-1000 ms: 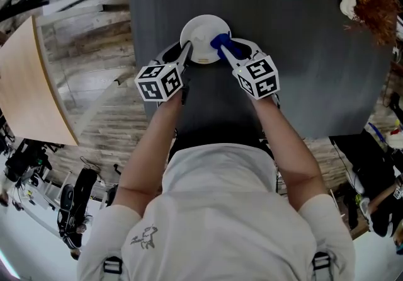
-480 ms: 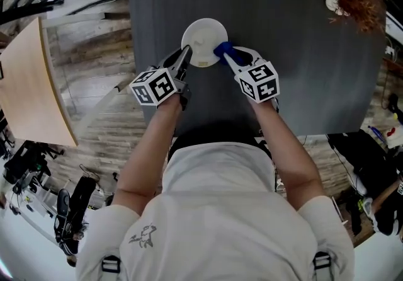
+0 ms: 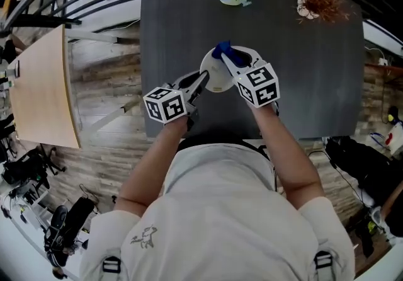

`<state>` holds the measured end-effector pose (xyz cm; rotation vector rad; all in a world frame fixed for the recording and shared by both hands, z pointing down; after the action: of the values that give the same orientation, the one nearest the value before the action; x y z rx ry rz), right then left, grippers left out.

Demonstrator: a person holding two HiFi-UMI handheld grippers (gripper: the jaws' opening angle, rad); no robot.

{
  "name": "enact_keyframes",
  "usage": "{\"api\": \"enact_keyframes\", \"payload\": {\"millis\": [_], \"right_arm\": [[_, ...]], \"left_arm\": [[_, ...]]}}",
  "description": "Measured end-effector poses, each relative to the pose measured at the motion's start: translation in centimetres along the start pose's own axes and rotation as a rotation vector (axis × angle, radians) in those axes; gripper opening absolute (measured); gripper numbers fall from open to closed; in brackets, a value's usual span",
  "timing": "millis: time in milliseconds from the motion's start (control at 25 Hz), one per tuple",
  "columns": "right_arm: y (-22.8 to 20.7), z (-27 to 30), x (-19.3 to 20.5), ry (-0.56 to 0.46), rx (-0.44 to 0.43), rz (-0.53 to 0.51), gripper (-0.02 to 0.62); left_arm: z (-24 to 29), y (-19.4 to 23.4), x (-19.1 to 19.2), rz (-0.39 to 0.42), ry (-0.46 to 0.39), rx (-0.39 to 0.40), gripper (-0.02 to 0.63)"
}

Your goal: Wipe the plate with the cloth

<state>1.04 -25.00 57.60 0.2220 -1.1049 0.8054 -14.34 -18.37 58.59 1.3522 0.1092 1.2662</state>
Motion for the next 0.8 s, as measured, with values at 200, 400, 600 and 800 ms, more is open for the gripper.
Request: {"api": "enact_keyframes", "payload": {"millis": [200, 400, 600, 800], "right_arm": [[6.3, -5.2, -4.6, -0.119, -0.123, -0.079, 0.067], [10.8, -8.9, -5.6, -0.107, -0.262, -0.098, 0.067], [11.7, -11.0, -3.7, 0.001, -0.257, -0.177, 0.067], [6.5, -13.8, -5.0, -0.009, -0.129, -0.139, 0.067]], "left_arm": [[-2.0, -5.8, -1.1, 0.021, -0.095, 0.059, 0.021], [-5.7, -9.4, -4.6, -0.017, -0.303, 0.087, 0.02], [-9.8, -11.1, -7.0, -0.046, -0.422, 0.044, 0.024], [-10.8, -13.1, -7.0, 0.02, -0.429, 0.072, 0.015]]}}
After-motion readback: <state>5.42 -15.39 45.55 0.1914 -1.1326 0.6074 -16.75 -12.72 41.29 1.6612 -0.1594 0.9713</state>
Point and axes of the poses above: the fingertips, and each gripper's own axes: z forward along the fingers, y to its left, x out of its underside, the point moved 7 cm from there along -z, backward along the fingers, and after that the axes turned 6 degrees about -y, right-handed, at the moved point
